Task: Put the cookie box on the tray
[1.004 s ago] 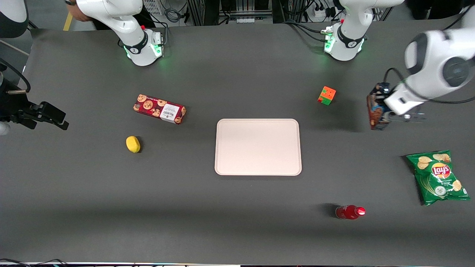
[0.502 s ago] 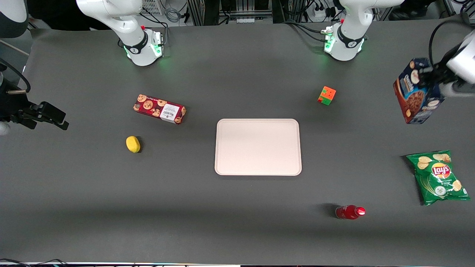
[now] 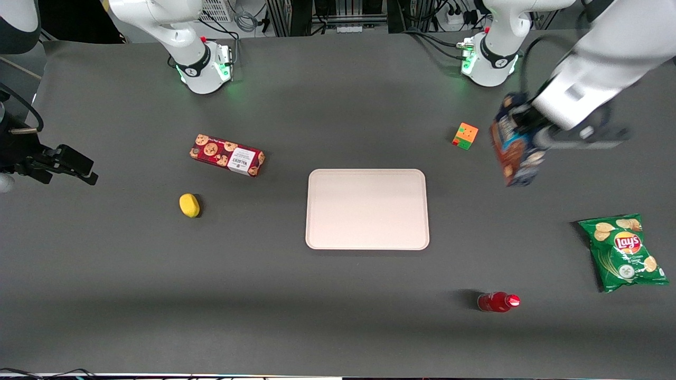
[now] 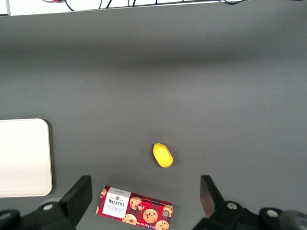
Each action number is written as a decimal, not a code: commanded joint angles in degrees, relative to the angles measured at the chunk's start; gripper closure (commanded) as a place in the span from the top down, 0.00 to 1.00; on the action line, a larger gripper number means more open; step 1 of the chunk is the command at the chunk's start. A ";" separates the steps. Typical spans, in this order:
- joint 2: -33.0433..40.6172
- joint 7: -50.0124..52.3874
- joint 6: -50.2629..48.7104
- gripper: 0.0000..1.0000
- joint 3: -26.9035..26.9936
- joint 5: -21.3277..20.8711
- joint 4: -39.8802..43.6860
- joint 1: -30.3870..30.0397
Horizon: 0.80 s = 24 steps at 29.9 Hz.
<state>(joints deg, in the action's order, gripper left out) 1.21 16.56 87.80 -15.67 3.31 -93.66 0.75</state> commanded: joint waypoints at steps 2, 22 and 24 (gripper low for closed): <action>-10.95 2.69 6.93 0.03 -3.04 0.47 2.61 0.04; -31.17 13.75 23.72 0.03 -11.22 -5.41 2.34 1.01; -32.23 14.90 24.26 0.04 -11.93 -7.52 2.26 1.01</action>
<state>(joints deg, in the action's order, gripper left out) -27.69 26.13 110.51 -25.22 0.50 -93.18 1.17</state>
